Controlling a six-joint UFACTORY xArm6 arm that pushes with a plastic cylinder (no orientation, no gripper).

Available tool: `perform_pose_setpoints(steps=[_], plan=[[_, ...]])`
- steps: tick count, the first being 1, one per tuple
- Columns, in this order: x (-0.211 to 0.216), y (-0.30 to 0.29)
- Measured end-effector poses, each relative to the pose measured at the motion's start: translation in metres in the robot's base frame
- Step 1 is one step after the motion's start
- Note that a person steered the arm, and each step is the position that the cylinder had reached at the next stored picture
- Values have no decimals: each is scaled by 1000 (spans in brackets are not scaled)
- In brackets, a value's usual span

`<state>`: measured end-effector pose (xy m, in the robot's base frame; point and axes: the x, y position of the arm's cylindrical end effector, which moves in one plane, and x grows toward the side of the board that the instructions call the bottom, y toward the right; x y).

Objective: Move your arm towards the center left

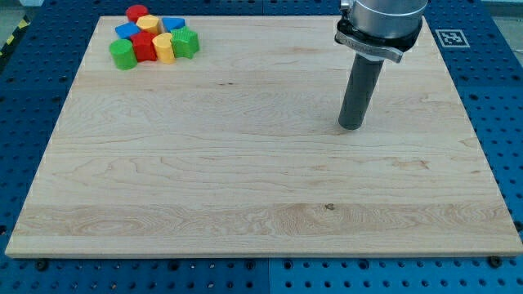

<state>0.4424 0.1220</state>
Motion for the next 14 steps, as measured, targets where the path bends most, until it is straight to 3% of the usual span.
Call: perform_pose_setpoints(steps=[9,14], plan=[[-5,7],[-52,-365]])
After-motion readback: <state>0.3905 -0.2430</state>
